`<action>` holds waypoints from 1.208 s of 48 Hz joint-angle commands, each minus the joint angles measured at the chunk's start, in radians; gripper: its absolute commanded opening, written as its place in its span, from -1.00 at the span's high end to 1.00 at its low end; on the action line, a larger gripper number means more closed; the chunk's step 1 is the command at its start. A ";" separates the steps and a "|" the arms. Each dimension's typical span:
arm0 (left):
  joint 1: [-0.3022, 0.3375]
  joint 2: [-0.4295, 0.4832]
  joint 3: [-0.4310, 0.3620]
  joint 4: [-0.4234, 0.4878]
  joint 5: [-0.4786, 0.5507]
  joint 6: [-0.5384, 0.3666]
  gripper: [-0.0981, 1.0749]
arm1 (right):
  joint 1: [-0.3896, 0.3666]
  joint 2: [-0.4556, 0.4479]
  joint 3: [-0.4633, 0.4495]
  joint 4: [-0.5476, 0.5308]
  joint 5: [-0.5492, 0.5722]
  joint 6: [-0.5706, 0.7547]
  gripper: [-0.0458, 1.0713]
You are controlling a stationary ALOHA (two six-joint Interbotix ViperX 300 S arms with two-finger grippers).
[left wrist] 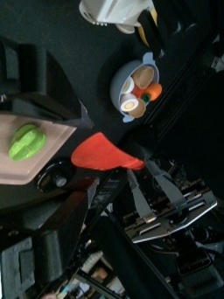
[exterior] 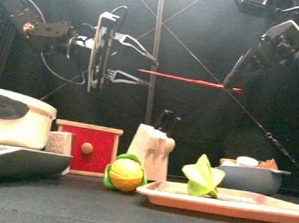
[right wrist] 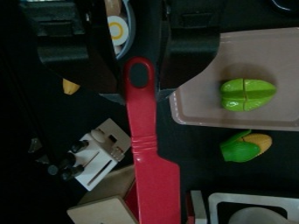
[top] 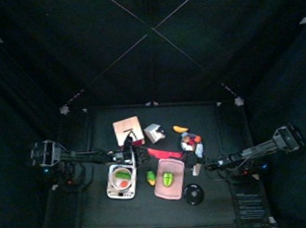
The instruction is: Grab knife with other hand
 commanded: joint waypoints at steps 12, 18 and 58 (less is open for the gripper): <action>0.049 0.005 -0.011 0.034 -0.032 -0.023 0.04 | -0.002 0.000 -0.018 0.003 -0.018 0.000 -0.08; 0.052 0.006 -0.006 0.041 -0.032 -0.020 0.18 | -0.002 0.005 -0.018 0.014 -0.026 0.006 -0.09; 0.055 -0.005 0.018 0.147 -0.035 0.029 0.22 | -0.189 -0.006 0.038 0.291 -0.311 -0.003 -0.11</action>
